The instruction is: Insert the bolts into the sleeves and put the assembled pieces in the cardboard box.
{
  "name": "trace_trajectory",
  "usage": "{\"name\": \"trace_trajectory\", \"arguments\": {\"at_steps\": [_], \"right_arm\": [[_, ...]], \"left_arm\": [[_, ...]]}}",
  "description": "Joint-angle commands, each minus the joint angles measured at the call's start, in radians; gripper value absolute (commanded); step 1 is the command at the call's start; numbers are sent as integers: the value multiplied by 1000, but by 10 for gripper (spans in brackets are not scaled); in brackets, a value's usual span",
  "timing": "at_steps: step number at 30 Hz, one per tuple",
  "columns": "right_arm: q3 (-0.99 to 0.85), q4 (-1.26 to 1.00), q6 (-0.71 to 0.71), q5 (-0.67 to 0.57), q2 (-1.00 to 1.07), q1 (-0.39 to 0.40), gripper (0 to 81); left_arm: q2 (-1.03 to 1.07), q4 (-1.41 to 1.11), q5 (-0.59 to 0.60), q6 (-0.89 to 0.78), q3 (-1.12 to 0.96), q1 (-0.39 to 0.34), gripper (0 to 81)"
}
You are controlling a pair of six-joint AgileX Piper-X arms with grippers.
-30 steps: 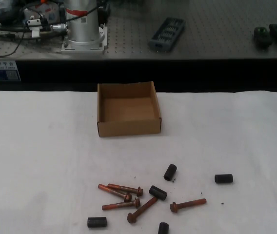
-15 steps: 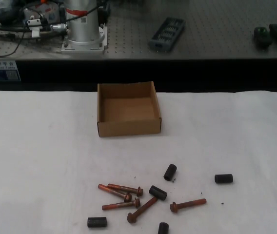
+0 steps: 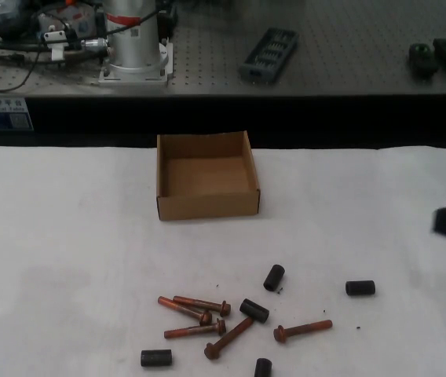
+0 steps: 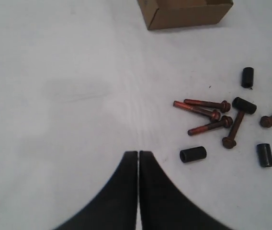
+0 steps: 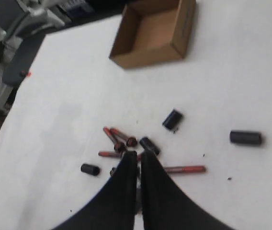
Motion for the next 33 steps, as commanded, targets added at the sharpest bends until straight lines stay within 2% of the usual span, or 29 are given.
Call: {"name": "trace_trajectory", "arguments": {"at_steps": [1, 6, 11, 16, 18, 21, 26, 33], "right_arm": [[-54, -18, 27, 70, 104, 99, 43], [-146, -42, 66, 197, 250, 264, 43], [-205, -74, 93, 255, 343, 333, 7], [-218, -85, 233, 249, 421, 342, 231], [-218, -85, 296, 224, 442, 342, 265], [-218, -85, 358, 205, 460, 352, 231], [-218, -76, 356, 207, 475, 401, 120], [-218, -70, 465, 207, 505, 494, 115]], "left_arm": [[73, -59, -33, 16, -43, -92, 6], [112, -90, -107, 16, -45, -188, 6], [113, -88, -174, 16, -45, -247, 6], [113, -88, -178, 5, -45, -261, 6], [113, -88, -178, 0, -45, -261, 6], [113, -88, -178, 0, -45, -261, 6], [113, -88, -178, 0, -45, -261, 6], [113, -88, -178, 2, -45, -261, 6]]}}
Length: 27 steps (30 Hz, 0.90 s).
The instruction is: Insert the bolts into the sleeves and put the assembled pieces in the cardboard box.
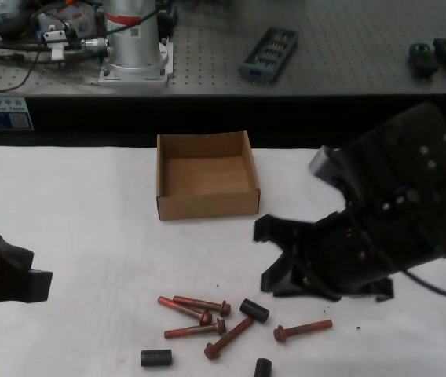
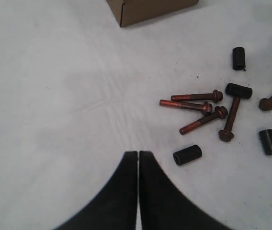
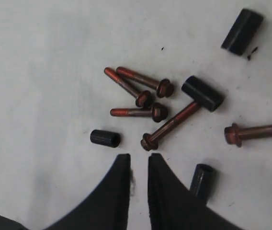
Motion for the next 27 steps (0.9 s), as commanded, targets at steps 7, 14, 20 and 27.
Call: {"name": "trace_trajectory", "arguments": {"at_steps": [7, 14, 20, 27], "right_arm": [[-7, 61, 110, 38, 19, 5, 115], [-7, -4, 188, 69, 49, 4, 115], [19, -5, 188, 40, 99, 4, 115], [26, -6, 88, -13, 144, 4, 115]], "left_arm": [[0, -9, -14, 9, -10, -5, 6], [0, -1, -7, 9, -10, -5, 6], [0, 16, -7, 9, -10, -5, 6], [0, 18, 16, 79, -10, -5, 6]]}}
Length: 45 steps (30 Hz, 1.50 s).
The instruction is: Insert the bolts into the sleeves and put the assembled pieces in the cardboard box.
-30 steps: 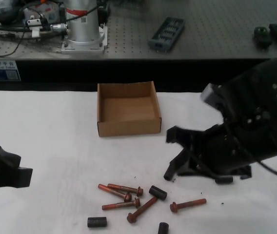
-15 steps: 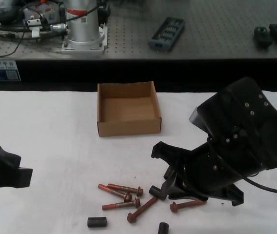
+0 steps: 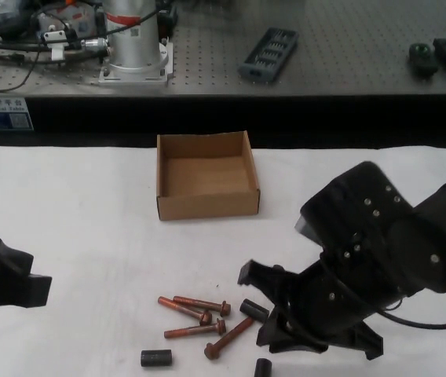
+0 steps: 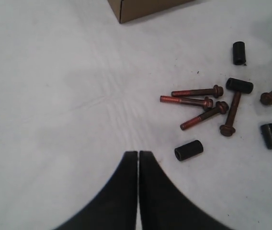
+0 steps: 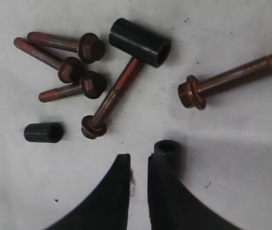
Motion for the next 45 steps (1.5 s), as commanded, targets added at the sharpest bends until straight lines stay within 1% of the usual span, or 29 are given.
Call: {"name": "trace_trajectory", "arguments": {"at_steps": [1, 4, 7, 9, 12, 17, 19, 23, 25, 30, 34, 39, 42, 45], "right_arm": [[-6, -6, -76, -32, -2, -7, 115], [-6, -9, -145, -107, -2, -7, 115], [-6, -1, -159, -149, -2, -2, 115], [-6, -9, -164, -154, -2, 4, 115], [-6, -17, -213, -162, -2, 18, 115], [-6, -96, -267, -220, -2, 48, 115], [-6, -136, -258, -222, -2, 60, 115], [-20, -159, -137, -225, 29, 65, 115], [-32, -164, -107, -226, 48, 64, 115], [-79, -167, -121, -233, 95, 64, 115], [-126, -167, -159, -276, 134, 64, 115], [-168, -167, -159, -290, 189, 64, 115], [-179, -167, -159, -290, 209, 64, 115], [-179, -156, -157, -253, 211, 64, 115]], "left_arm": [[0, 1, 9, 25, -10, -5, 6], [0, 1, 9, 25, -10, -5, 6], [0, 1, 9, 27, -10, -5, 6], [0, 1, 9, 27, -10, -5, 6], [0, 1, 9, 27, -10, -5, 6], [0, 1, 9, 27, -10, -5, 6], [0, 1, 9, 27, -10, -5, 6], [0, 1, 9, 27, -10, -5, 6], [0, 1, 9, 27, -10, -5, 6], [0, 1, 9, 27, -10, -5, 6], [0, 1, 9, 27, -10, -5, 6], [0, 1, 9, 27, -10, -5, 6], [0, 1, 9, 27, -10, -5, 6], [0, 1, 9, 27, -10, -5, 6]]}}
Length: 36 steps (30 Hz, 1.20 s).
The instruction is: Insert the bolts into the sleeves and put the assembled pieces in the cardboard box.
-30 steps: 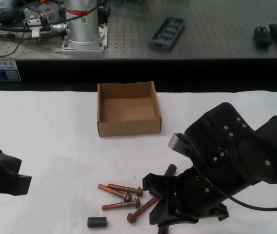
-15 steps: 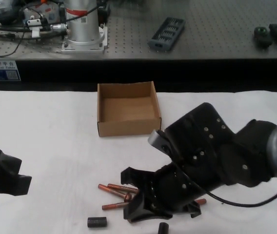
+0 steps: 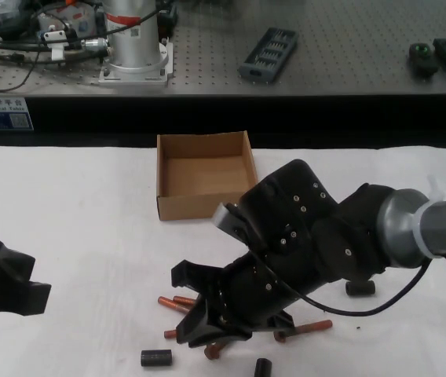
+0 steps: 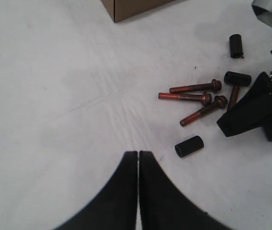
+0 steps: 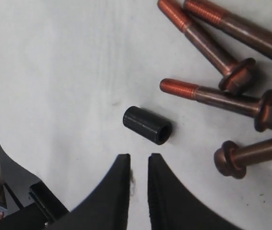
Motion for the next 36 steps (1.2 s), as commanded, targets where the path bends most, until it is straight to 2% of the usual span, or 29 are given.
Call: {"name": "trace_trajectory", "arguments": {"at_steps": [1, 15, 21, 26, 36], "right_arm": [[-13, 4, -4, -7, 1, 1, 115], [-13, 30, -14, 60, 7, -32, 115], [-13, 167, -101, 77, 7, -97, 115], [-13, 187, -125, 82, 7, -151, 115], [-13, 170, -163, 112, 7, -191, 115]], "left_arm": [[0, 1, 6, 15, -10, -5, 6], [0, 1, 6, 15, -10, -5, 6], [0, 23, 6, 15, -10, -5, 6], [0, 43, 6, 15, -10, -5, 6], [0, 55, 6, 15, -10, -5, 6]]}}
